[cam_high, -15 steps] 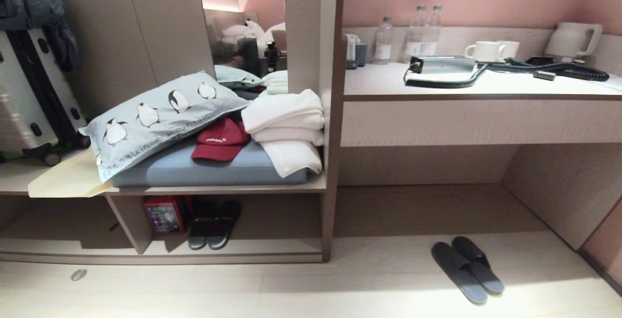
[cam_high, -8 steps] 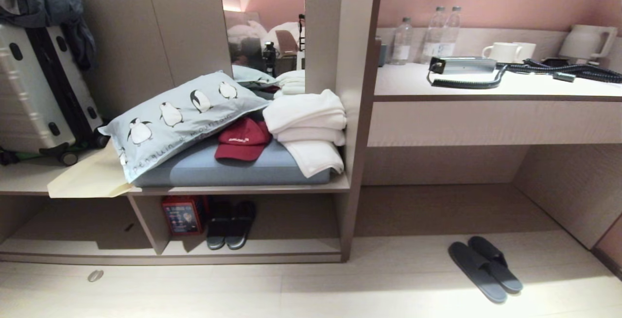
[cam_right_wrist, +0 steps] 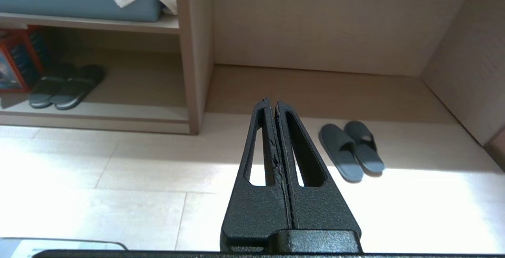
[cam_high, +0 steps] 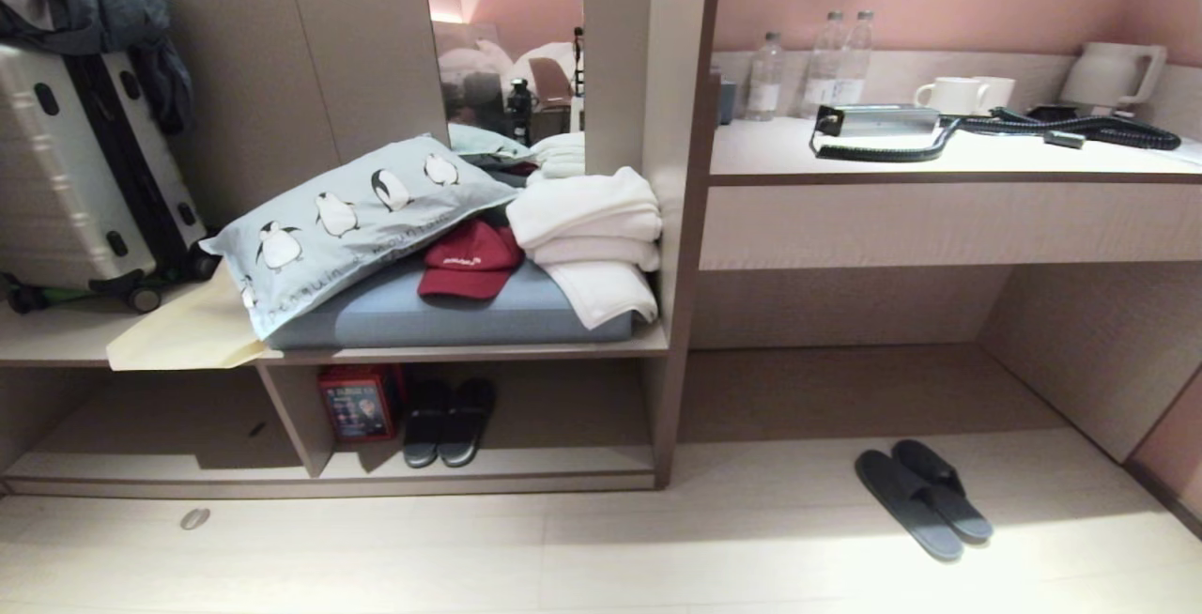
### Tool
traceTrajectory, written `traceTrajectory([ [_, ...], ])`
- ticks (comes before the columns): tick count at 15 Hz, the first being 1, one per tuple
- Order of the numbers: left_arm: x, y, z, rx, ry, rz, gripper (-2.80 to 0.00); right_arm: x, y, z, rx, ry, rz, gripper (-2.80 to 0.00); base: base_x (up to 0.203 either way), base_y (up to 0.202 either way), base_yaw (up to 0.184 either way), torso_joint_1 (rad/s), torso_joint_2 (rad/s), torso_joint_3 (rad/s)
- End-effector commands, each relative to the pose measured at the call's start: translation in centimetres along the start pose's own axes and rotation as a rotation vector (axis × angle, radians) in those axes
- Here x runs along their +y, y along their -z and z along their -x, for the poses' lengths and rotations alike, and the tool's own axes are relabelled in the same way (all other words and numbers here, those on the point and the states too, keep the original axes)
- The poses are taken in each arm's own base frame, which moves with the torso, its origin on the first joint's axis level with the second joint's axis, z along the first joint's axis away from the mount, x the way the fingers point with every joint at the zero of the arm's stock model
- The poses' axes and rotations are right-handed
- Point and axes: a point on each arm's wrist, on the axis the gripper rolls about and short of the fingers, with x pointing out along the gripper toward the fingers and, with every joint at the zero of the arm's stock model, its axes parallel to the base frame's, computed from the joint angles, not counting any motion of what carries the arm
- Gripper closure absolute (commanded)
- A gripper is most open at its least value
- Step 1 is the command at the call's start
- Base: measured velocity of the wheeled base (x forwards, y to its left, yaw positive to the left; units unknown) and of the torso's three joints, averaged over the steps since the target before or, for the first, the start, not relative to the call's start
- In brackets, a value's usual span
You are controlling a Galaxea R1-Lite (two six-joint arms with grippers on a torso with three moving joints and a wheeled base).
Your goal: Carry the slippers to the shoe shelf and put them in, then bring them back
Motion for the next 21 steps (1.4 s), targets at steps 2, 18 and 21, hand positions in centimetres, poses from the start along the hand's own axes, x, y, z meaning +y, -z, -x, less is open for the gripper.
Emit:
traceTrajectory([
  [2,0.00,0.05,-0.02,0.003,0.000,0.001,0.00,0.00,-0.01,0.00,-0.001,0.000,0.001,0.00,-0.196,0.000,0.004,0.003,0.00,0.005],
  [18,0.00,0.05,-0.02,0.003,0.000,0.002,0.00,0.00,-0.01,0.00,-0.001,0.000,-0.001,0.00,-0.196,0.000,0.002,0.001,0.00,0.003],
  [21,0.00,0.05,-0.02,0.003,0.000,0.002,0.00,0.00,-0.02,0.00,-0.002,0.000,-0.001,0.00,-0.196,0.000,-0.001,0.002,0.00,0.002],
])
